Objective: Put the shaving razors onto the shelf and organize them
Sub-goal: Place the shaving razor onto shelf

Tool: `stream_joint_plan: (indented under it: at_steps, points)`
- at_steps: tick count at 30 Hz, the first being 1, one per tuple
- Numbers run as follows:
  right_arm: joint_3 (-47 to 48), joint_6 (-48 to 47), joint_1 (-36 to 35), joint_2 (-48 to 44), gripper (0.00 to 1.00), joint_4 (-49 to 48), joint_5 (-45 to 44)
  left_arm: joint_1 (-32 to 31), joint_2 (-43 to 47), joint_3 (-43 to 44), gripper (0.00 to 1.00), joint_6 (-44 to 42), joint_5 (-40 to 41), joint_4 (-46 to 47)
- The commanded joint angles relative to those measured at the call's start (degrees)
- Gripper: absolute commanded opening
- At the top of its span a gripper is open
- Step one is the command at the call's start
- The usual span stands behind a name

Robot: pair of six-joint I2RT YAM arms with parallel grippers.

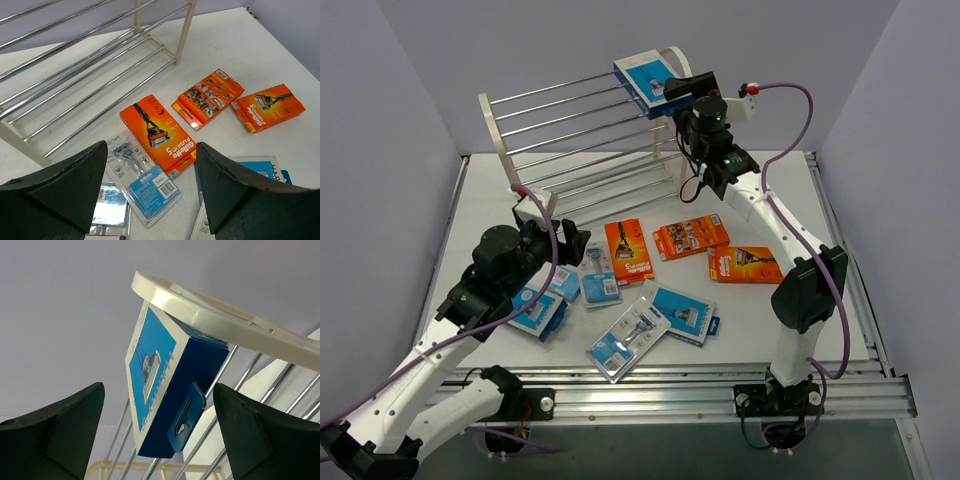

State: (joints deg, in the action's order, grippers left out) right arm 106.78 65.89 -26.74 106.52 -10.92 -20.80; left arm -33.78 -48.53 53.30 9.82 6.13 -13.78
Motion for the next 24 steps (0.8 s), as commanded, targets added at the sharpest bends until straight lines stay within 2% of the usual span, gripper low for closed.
stream_joint_plan:
  at_steps: [1, 14, 24]
  points:
    - [-1.9, -0.1, 1.1, -4.6, 0.84, -0.9, 2.1, -0.1, 0.0, 3.0, 0.8, -0.9, -0.9, 0.2]
    - [-4.2, -0.1, 2.9, -7.8, 0.8, 1.7, 8.6, -0.2, -0.2, 3.0, 0.8, -1.0, 0.1, -0.1]
    - [-2.7, 0.4, 3.1, -5.5, 0.77, 1.1, 13.3, -0.2, -0.2, 3.0, 0.8, -1.2, 0.3, -0.2]
